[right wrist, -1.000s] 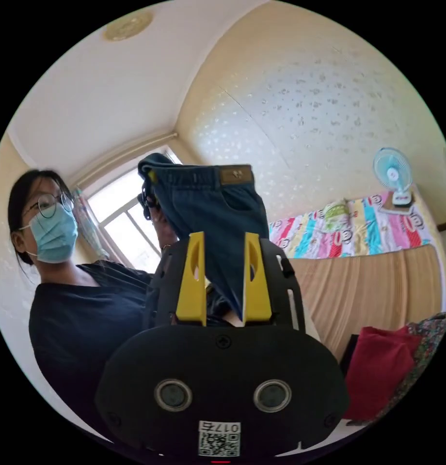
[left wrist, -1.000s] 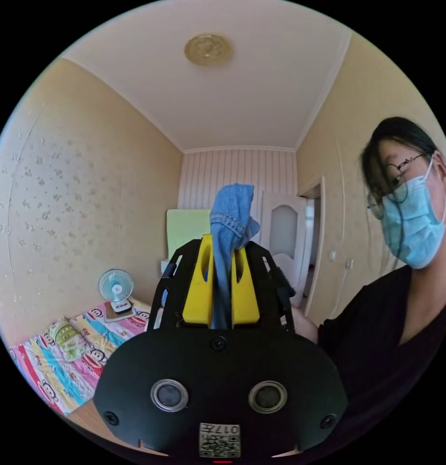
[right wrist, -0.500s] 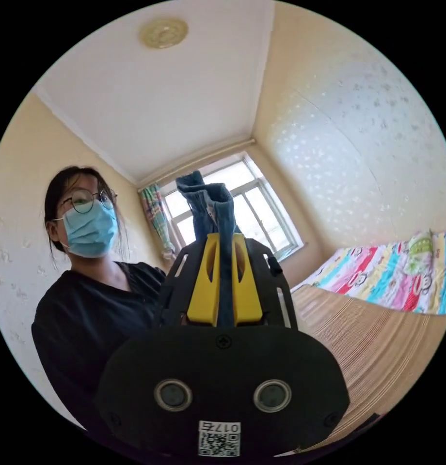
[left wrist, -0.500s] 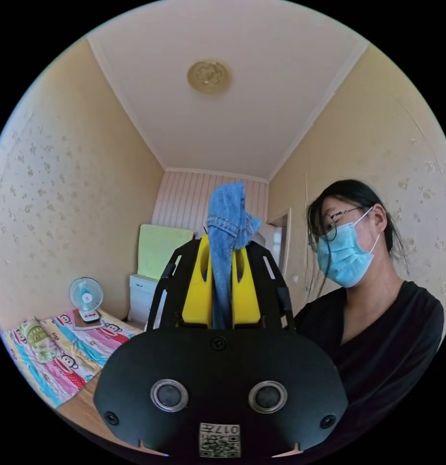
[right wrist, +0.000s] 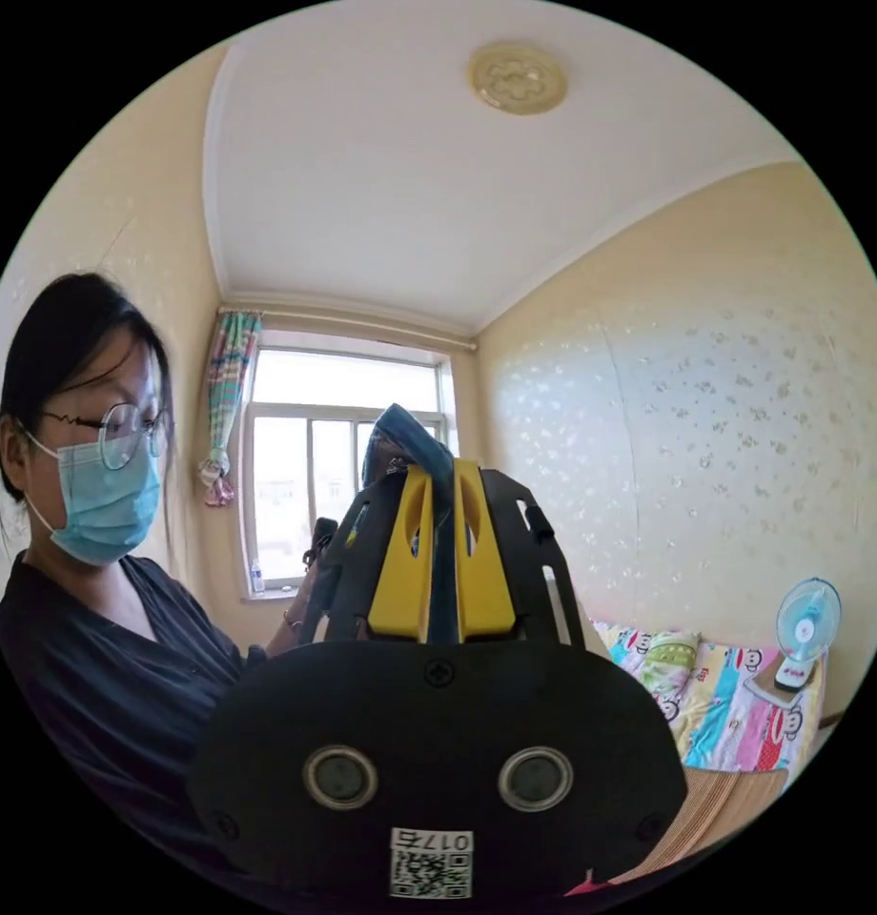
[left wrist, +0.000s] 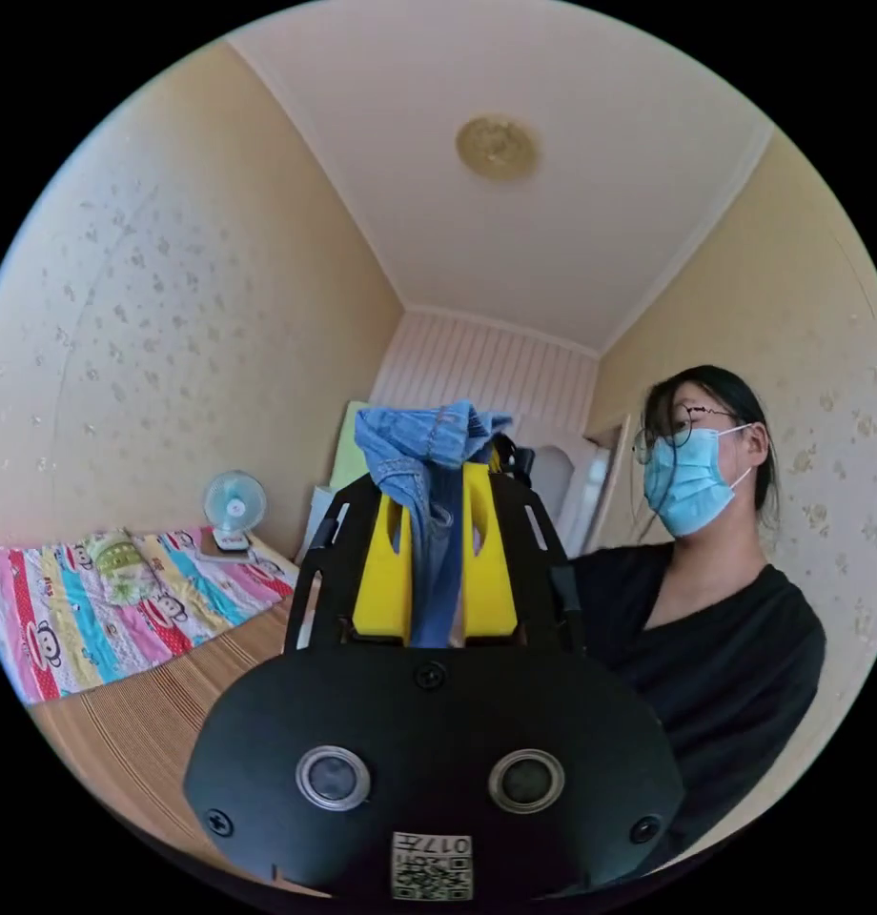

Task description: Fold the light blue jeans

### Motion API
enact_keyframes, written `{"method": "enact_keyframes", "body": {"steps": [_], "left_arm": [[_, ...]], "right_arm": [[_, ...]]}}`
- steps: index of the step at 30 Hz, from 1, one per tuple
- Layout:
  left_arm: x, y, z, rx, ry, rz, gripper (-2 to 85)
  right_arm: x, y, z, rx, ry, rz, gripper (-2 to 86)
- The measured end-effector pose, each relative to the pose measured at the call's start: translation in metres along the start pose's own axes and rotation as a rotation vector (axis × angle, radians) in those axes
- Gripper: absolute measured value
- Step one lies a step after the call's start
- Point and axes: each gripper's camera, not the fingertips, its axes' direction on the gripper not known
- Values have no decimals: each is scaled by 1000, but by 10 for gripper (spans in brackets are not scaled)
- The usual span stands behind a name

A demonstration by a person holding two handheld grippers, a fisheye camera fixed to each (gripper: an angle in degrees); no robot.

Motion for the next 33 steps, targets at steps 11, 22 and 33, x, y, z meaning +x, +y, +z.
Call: {"method": "enact_keyframes", "body": {"steps": [11,22,33], "left_arm": [[143,-142,-22,348,-296,366,21],[-167,-227,29,12,-521,-97,32],[-536,-129,-13,-461,-792,-546,62]], "right_arm": [[25,-112,-37,31,11,-197,35],[368,-102,123,-357,263,174,36],[809,111,329,-729,389,765,51]]}}
